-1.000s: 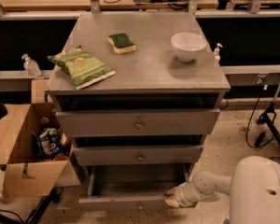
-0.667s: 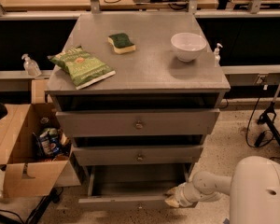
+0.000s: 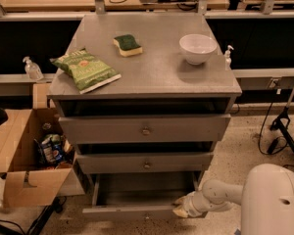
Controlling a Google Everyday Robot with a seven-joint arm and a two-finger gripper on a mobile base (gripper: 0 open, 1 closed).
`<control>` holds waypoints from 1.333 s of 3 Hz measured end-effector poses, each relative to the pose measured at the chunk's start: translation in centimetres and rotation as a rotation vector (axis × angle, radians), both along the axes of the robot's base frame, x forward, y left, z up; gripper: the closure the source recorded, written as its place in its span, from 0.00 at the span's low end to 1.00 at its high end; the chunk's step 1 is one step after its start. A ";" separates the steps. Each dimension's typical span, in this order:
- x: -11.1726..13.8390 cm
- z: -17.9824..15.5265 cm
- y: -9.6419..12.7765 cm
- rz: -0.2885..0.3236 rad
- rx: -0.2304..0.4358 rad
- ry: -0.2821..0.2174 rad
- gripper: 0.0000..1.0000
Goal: Open bottom drawer
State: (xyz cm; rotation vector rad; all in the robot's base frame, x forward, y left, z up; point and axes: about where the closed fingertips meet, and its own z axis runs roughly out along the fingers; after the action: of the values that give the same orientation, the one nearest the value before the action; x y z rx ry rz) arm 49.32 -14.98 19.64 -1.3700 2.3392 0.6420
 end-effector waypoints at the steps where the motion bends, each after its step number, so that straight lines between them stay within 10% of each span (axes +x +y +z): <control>1: 0.0 0.0 0.0 0.000 0.000 0.000 0.82; 4: 0.0 0.0 0.0 0.000 0.000 0.000 0.05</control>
Offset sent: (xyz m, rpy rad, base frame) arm 0.0000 0.0000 0.0000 0.0000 0.0000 0.0000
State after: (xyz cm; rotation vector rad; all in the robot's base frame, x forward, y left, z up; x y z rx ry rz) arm 49.31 -14.97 19.64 -1.3701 2.3392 0.6422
